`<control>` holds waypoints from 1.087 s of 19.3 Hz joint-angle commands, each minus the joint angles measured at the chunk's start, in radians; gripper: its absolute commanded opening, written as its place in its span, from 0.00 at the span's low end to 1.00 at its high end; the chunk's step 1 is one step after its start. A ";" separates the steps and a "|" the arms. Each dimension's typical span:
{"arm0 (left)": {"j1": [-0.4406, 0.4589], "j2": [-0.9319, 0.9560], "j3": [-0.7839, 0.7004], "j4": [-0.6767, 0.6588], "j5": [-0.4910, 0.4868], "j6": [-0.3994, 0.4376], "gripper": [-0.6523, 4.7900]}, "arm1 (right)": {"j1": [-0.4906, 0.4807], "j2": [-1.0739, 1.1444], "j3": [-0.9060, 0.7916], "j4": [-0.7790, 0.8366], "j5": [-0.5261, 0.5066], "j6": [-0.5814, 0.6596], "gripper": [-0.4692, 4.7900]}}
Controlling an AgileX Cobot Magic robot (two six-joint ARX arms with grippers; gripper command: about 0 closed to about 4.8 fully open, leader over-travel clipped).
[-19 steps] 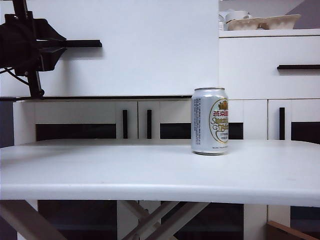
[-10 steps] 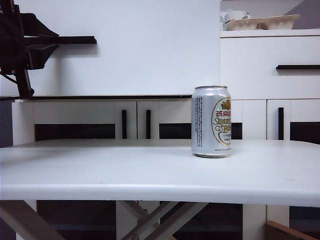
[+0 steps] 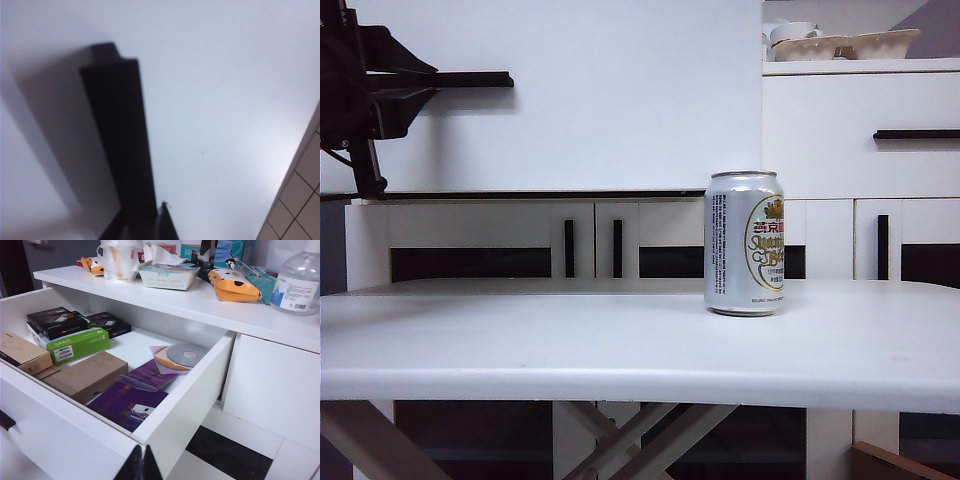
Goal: Pick up a can of beer from the white table, open the left drawer, place the beer inside the drawer, and finally close the drawer.
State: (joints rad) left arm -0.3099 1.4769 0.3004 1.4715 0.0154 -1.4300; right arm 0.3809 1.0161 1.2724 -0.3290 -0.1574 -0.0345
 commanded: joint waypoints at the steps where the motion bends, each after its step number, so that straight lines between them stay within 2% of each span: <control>1: 0.003 0.036 -0.058 -0.038 -0.019 0.003 0.11 | 0.000 -0.002 0.005 0.016 -0.001 -0.001 0.08; 3: 0.004 0.036 -0.058 -0.032 -0.020 0.004 0.14 | 0.000 -0.002 0.005 0.016 -0.002 -0.001 0.08; 4: 0.004 0.036 -0.058 -0.032 -0.024 0.004 0.22 | 0.000 -0.002 0.005 0.016 -0.002 0.000 0.08; 5: 0.004 0.035 -0.058 -0.030 -0.031 0.003 0.39 | 0.000 -0.002 0.005 0.016 -0.002 -0.001 0.08; 7: 0.004 0.033 -0.058 -0.023 -0.031 -0.002 0.44 | 0.000 -0.002 0.005 0.016 -0.002 -0.001 0.08; 8: 0.004 0.033 -0.058 -0.022 -0.021 -0.015 0.54 | 0.000 -0.002 0.005 0.016 -0.002 -0.001 0.08; 10: 0.004 0.032 -0.058 -0.021 -0.005 -0.026 0.63 | 0.000 -0.002 0.005 0.016 -0.002 0.000 0.08; 18: 0.004 -0.145 -0.056 -0.021 0.017 0.009 0.66 | 0.000 -0.003 0.005 0.018 -0.002 0.000 0.08; 20: 0.004 -0.218 -0.056 -0.021 0.069 0.009 0.56 | 0.000 -0.003 0.005 0.018 -0.001 0.000 0.08; 21: 0.004 -0.234 -0.054 -0.021 0.084 0.009 0.56 | 0.000 -0.003 0.005 0.019 -0.001 0.000 0.08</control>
State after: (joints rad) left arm -0.3058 1.2640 0.2428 1.4242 0.0647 -1.4292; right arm 0.3809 1.0161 1.2724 -0.3283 -0.1574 -0.0345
